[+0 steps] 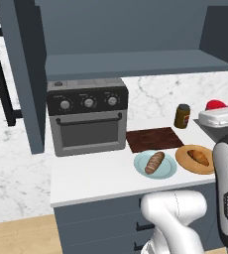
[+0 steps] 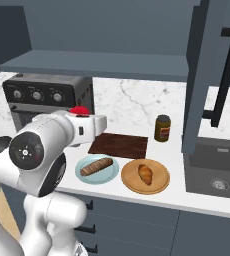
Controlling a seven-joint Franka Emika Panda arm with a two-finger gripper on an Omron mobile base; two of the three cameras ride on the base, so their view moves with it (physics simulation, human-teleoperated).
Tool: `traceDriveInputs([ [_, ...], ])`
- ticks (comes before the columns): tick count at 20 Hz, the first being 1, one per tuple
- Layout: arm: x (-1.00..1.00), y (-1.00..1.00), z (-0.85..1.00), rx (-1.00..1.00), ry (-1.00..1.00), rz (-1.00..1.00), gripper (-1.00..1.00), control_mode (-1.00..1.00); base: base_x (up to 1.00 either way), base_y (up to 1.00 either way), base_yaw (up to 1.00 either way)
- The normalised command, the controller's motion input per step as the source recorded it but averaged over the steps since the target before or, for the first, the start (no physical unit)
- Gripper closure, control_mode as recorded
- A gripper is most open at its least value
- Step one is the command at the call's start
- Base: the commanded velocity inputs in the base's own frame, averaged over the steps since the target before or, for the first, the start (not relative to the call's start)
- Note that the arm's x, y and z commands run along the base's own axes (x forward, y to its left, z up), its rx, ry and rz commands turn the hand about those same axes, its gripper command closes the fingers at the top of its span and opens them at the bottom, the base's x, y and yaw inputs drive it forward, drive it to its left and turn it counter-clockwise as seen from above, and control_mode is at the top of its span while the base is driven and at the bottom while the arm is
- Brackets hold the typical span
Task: From the different types of pastries on the counter, select a croissant and place it on the cutting board. Then retrieve a jar of jam from the cabinet and place it alongside the croissant on the cutting board.
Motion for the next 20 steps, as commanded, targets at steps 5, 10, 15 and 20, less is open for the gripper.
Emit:
traceDriveInputs([
  [5,0.16,0.02,-0.21,0.0,0.0,0.1,1.0,-1.0,0.0,0.0,0.0],
  [10,0.19,0.0,-0.22,0.0,0.0,0.17,1.0,-1.0,0.0,0.0,0.0],
  [15,0.13,0.0,-0.29,0.0,0.0,0.16,1.0,-1.0,0.0,0.0,0.0],
  [20,0.05,0.0,-0.3,0.0,0.0,0.12,1.0,-1.0,0.0,0.0,0.0],
])
